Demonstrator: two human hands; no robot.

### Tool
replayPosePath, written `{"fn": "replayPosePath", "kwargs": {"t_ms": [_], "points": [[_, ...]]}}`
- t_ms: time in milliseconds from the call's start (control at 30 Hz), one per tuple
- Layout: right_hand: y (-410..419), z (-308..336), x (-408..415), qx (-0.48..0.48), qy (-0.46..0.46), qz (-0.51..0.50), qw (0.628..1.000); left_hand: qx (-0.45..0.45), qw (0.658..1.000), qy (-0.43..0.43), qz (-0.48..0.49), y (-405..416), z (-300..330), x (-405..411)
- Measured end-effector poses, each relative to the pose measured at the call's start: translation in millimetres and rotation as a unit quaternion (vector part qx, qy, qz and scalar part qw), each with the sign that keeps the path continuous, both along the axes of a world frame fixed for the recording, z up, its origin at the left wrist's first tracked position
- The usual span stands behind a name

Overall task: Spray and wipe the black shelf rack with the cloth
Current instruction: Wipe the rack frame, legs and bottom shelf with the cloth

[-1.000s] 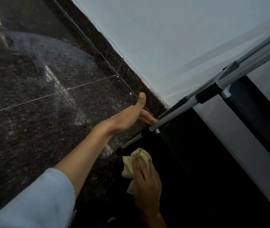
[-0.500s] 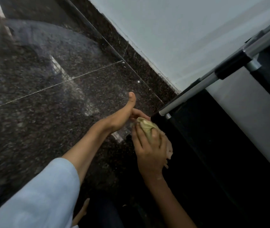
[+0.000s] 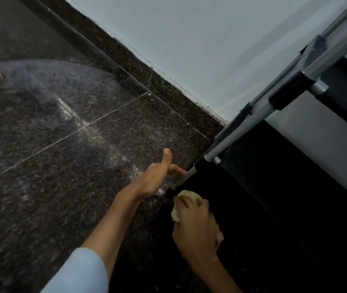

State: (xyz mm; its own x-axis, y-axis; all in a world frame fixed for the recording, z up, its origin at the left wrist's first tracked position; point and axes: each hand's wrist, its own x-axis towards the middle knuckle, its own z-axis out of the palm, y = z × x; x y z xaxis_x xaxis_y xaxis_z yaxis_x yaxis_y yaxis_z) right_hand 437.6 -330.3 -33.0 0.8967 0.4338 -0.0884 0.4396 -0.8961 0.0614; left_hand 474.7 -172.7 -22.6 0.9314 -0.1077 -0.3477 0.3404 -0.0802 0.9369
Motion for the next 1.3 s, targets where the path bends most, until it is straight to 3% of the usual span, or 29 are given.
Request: {"fn": "replayPosePath", "kwargs": {"t_ms": [133,367,600,733,900,1100,1233,1300], "points": [[5.8,2.2,6.0,0.125,-0.112,0.026,0.985,-0.005,1.0,0.005,0.007,-3.3,-6.8,2.1],[-1.2,-42.3,17.8,0.003,-0.029,0.087,0.996,-0.03,0.999,0.005,0.019,-3.7,-16.4,3.0],[23.7,-12.4,1.8,-0.004,0.075,-0.097,0.992,-0.009,1.0,-0.013,0.014,-1.9,-32.2,-1.6],[35.2,-15.9,1.7,0.087,-0.091,0.009,0.992,-0.034,0.998,0.016,0.043,-1.9,-33.1,-2.0],[29.3,-38.4,15.4,-0.029,-0.095,0.052,0.994,0.051,0.998,0.014,0.041,-3.3,-43.1,-6.6],[33.1,-40.1,3.9,0.006,0.038,-0.057,0.998,0.022,0.996,0.038,0.073,0.1,-58.3,-19.1],[8.4,-27.5,10.1,-0.062,0.084,-0.136,0.985,0.062,0.993,0.053,0.087,-6.0,-59.1,-25.1],[0.3,-17.4,11.4,-0.053,0.113,-0.157,0.98,0.101,0.99,0.054,0.085,-10.8,-61.1,-26.0]]}}
